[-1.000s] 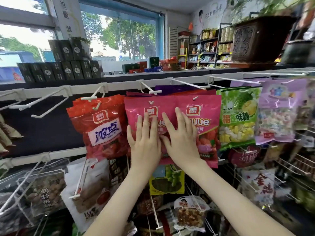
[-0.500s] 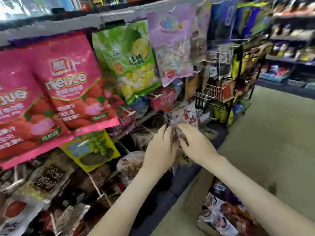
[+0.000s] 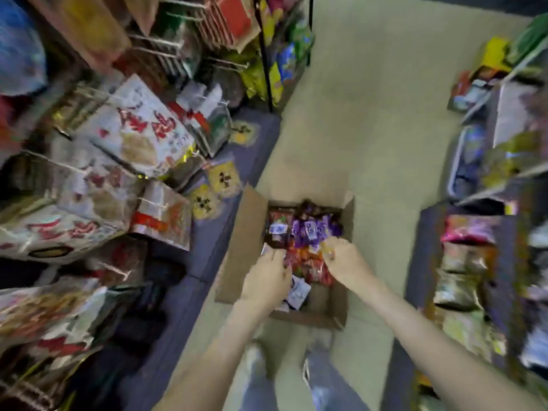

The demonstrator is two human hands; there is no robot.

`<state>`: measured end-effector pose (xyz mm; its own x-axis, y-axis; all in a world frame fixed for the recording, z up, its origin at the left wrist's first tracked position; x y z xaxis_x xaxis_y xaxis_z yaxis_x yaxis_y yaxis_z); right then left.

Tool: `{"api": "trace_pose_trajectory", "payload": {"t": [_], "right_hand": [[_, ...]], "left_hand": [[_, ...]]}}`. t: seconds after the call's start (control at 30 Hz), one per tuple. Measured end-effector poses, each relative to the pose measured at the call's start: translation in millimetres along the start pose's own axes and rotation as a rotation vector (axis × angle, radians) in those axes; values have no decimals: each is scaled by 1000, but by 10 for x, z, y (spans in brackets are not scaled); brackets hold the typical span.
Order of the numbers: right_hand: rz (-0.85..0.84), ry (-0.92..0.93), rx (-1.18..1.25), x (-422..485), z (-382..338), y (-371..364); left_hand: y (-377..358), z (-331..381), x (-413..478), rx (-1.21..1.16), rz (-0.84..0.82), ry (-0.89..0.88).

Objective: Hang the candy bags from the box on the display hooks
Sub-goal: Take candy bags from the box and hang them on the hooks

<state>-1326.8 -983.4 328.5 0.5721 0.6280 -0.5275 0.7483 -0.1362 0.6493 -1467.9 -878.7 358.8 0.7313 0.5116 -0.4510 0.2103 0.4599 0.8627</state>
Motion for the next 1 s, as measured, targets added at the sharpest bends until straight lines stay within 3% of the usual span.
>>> {"api": "trace_pose_trajectory", "payload": {"t": [0.07, 0.17, 0.23, 0.4, 0.53, 0.73, 0.87, 0.93, 1.0], "right_hand": [[-77, -90, -12, 240, 473, -327], [-134, -194, 12, 572, 1113, -935], [-132, -291, 40, 850, 1515, -1334], [10, -385, 168, 1767, 2276, -2130], [199, -368, 202, 2798, 2644, -2312], [322, -565, 125, 3642, 2846, -2319], [251, -560, 127, 3538, 2788, -2307], [248, -498, 272, 3327, 2621, -2265], [237, -484, 421, 3043, 2356, -2164]], "left_hand": [[-415, 65, 333, -21, 6, -7], [-1172, 27, 795, -81, -213, 29], [-1720, -57, 1181, -65, -233, 30], [-2981, -332, 2041, -93, -289, 45], [-3726, -555, 2495, -79, -347, -4], [-4131, -666, 2791, -233, -312, 60], [-4144, -589, 2717, -367, -327, 148], [-3989, -513, 2657, -544, -372, 306], [-3746, -409, 2599, -1004, -508, 611]]}}
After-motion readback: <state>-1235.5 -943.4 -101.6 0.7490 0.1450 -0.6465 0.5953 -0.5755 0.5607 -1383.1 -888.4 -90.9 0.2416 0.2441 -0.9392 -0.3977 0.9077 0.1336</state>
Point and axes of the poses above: each hand's wrist, its own x-axis towards the middle knuckle, its own y-axis out of the back of the hand, z = x × y, the point moved 1 cm from there along x, towards the middle knuckle, and after that the axes turned 9 degrees about x, right-handed, at the moved point
